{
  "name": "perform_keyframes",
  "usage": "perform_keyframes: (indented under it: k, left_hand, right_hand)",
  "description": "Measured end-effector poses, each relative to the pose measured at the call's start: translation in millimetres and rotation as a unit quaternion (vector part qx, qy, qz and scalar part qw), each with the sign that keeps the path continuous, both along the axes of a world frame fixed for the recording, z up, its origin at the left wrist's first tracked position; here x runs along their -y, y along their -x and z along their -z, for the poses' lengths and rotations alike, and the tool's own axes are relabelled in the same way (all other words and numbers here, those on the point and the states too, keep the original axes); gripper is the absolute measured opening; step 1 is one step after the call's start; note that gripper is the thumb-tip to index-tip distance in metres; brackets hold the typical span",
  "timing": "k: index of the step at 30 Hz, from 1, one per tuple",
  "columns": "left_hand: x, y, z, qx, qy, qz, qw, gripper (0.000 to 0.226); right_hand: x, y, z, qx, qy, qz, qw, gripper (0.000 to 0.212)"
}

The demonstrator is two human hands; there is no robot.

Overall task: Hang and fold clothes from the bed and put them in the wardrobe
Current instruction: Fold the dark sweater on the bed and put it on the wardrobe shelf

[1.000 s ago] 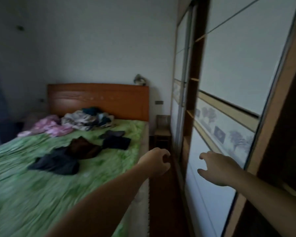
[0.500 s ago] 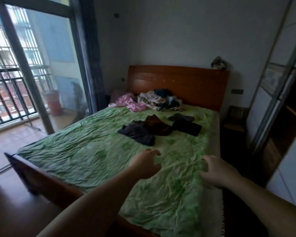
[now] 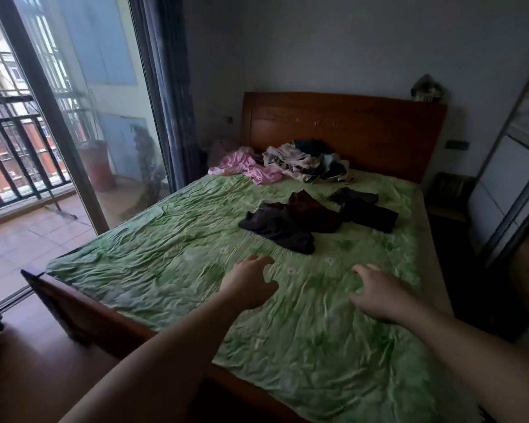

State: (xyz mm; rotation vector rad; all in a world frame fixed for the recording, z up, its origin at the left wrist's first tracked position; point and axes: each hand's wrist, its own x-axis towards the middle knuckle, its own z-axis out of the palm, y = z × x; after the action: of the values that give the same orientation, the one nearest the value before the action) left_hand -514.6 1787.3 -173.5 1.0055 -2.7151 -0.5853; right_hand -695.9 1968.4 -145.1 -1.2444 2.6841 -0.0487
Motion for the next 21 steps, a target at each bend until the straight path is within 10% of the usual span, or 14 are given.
perform_keyframes:
  k: [21]
  left_hand:
    - [293.1, 194.3, 98.0, 0.095, 0.014, 0.042, 0.994, 0.058]
  right_hand:
    - [294.9, 186.4, 141.1, 0.070, 0.002, 0.081, 0.994, 0.064]
